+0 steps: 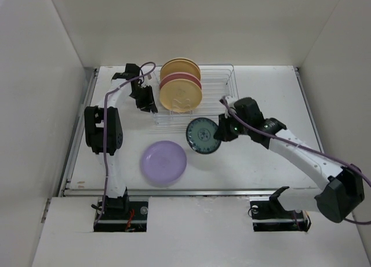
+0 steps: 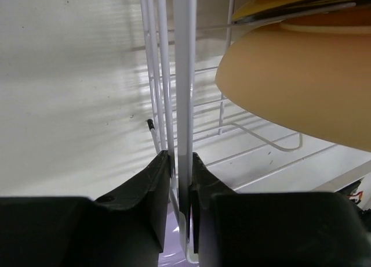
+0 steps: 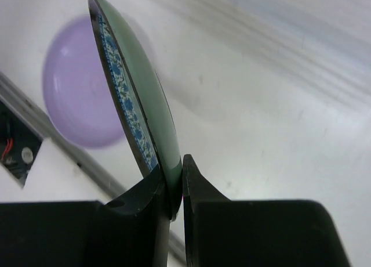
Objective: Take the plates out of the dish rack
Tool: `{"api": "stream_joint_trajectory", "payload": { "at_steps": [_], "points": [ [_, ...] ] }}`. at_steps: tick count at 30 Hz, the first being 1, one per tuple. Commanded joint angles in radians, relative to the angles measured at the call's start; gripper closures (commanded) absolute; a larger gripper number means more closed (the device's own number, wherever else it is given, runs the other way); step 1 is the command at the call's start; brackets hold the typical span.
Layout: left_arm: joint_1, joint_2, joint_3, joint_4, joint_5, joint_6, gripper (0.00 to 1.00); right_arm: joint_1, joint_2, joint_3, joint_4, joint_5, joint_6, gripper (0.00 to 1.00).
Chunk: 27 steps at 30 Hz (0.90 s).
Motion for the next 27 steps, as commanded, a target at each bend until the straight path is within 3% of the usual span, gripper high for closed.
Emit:
{"api": "stream_joint_trajectory", "payload": {
  "at_steps": [1, 3, 4, 6, 8, 9, 10, 11, 13, 14, 19, 24, 27],
  "points": [
    [0.004, 0.027, 0.088, -0.064, 0.054, -0.007, 0.83, -0.046, -0.040, -0.188, 0.004, -0.099, 0.192, 1.00],
    [0.004, 0.027, 0.133, -0.086, 0.022, 0.038, 0.65, -0.055, -0.023, -0.228, 0.015, -0.110, 0.235, 1.00],
    [0.004, 0.027, 0.144, -0.101, 0.006, 0.075, 0.61, -0.055, -0.013, -0.242, 0.015, -0.110, 0.253, 1.00],
    [0.004, 0.012, 0.164, -0.101, -0.021, 0.113, 0.58, -0.082, 0.024, -0.285, 0.039, -0.110, 0.291, 1.00],
    [0.004, -0.030, 0.164, -0.101, -0.070, 0.149, 0.58, -0.096, 0.046, -0.311, 0.073, -0.101, 0.315, 0.91],
    [0.004, -0.047, 0.164, -0.092, -0.081, 0.187, 0.56, -0.108, 0.070, -0.325, 0.082, -0.101, 0.315, 0.85],
    [-0.005, -0.062, 0.164, -0.081, -0.081, 0.214, 0.56, -0.109, 0.084, -0.325, 0.082, -0.101, 0.327, 0.67],
    [-0.005, -0.076, 0.164, -0.081, -0.095, 0.247, 0.54, -0.109, 0.099, -0.325, 0.091, -0.087, 0.339, 0.57],
    [-0.050, -0.114, 0.184, -0.057, -0.124, 0.354, 0.53, -0.109, 0.126, -0.310, 0.075, -0.058, 0.339, 0.45],
    [-0.065, -0.128, 0.184, -0.042, -0.153, 0.385, 0.51, -0.109, 0.126, -0.299, 0.062, -0.046, 0.339, 0.33],
    [-0.163, -0.159, 0.196, 0.049, -0.248, 0.531, 0.38, -0.109, 0.014, -0.131, -0.140, 0.132, 0.339, 0.14],
    [-0.185, -0.049, 0.340, -0.011, -0.276, 0.541, 0.43, -0.118, -0.026, 0.095, -0.300, 0.394, 0.348, 0.03],
    [-0.185, 0.011, 0.400, -0.021, -0.276, 0.517, 0.48, -0.171, 0.047, 0.264, -0.311, 0.523, 0.310, 0.01]
  ]
}}
